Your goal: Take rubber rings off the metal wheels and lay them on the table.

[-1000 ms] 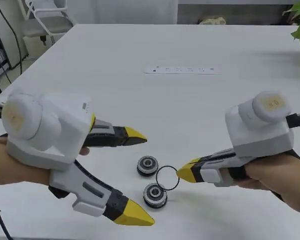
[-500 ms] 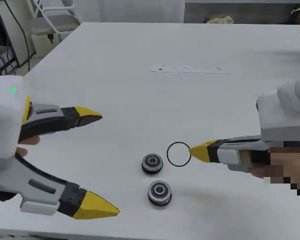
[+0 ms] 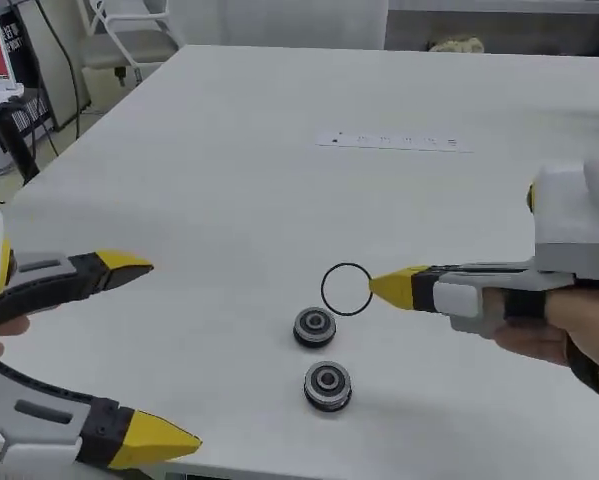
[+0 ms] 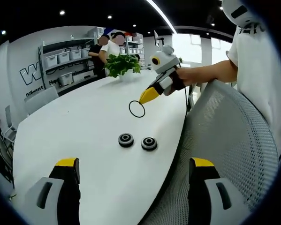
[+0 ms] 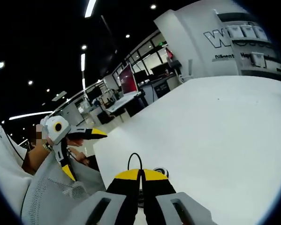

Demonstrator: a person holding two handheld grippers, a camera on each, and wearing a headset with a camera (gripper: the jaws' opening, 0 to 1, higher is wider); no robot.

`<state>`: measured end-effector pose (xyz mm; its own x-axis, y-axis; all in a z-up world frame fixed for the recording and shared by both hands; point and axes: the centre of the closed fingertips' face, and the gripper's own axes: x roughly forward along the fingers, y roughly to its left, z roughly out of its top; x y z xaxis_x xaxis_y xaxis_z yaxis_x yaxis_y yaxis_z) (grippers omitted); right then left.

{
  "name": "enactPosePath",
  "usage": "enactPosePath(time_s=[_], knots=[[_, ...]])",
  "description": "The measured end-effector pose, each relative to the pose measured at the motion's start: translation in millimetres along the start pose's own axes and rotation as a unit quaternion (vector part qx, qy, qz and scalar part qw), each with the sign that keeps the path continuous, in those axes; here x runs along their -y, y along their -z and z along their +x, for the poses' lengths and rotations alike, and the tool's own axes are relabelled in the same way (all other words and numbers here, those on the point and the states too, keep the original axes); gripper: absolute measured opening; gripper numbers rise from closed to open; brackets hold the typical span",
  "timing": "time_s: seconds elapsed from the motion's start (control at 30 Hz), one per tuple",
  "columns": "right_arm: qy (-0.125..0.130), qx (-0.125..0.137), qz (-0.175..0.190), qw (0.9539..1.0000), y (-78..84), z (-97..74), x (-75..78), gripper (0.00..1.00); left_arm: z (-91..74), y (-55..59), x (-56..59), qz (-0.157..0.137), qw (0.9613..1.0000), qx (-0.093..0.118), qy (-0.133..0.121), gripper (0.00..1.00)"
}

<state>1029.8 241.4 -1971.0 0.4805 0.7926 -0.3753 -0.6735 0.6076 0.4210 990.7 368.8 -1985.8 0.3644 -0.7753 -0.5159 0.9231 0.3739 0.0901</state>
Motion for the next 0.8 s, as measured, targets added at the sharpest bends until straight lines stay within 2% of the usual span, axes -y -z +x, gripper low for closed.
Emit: enactPosePath(time_s=[0.2, 0.3, 0.4, 0.47, 0.57, 0.67, 0.8], knots=[[-0.015, -0.009, -0.015, 0.9997, 3.3, 10.9, -13.7, 0.0, 2.6, 4.4, 5.8, -0.011, 0.9999, 0.002, 0.003, 0.95], [-0.041, -0.03, -0.023, 0.9985, 13.0, 23.2, -26.1, 0.0, 4.2, 6.3, 5.4, -0.024, 0.9997, 0.004, 0.001, 0.95], [-0.05, -0.053, -0.028, 0.9969, 22.1, 33.1, -30.1, 0.0, 4.7, 7.3, 4.5, -0.027, 0.9996, 0.002, -0.001, 0.94], [-0.065, -0.088, -0.026, 0.9937, 35.8, 46.2, -34.8, 0.0, 5.7, 8.3, 2.6, -0.025, 0.9997, -0.001, -0.008, 0.94], [-0.093, -0.117, -0.023, 0.9885, 47.7, 55.5, -40.1, 0.0, 6.1, 8.3, 7.2, -0.025, 0.9997, -0.002, 0.004, 0.93], [-0.095, -0.136, -0.042, 0.9853, 56.9, 69.3, -41.1, 0.0, 7.8, 11.1, 6.9, -0.015, 0.9998, -0.015, 0.001, 0.93], [-0.087, -0.156, -0.062, 0.9819, 68.9, 82.9, -36.3, 0.0, 9.1, 16.2, 6.3, -0.017, 0.9994, -0.03, -0.004, 0.92]])
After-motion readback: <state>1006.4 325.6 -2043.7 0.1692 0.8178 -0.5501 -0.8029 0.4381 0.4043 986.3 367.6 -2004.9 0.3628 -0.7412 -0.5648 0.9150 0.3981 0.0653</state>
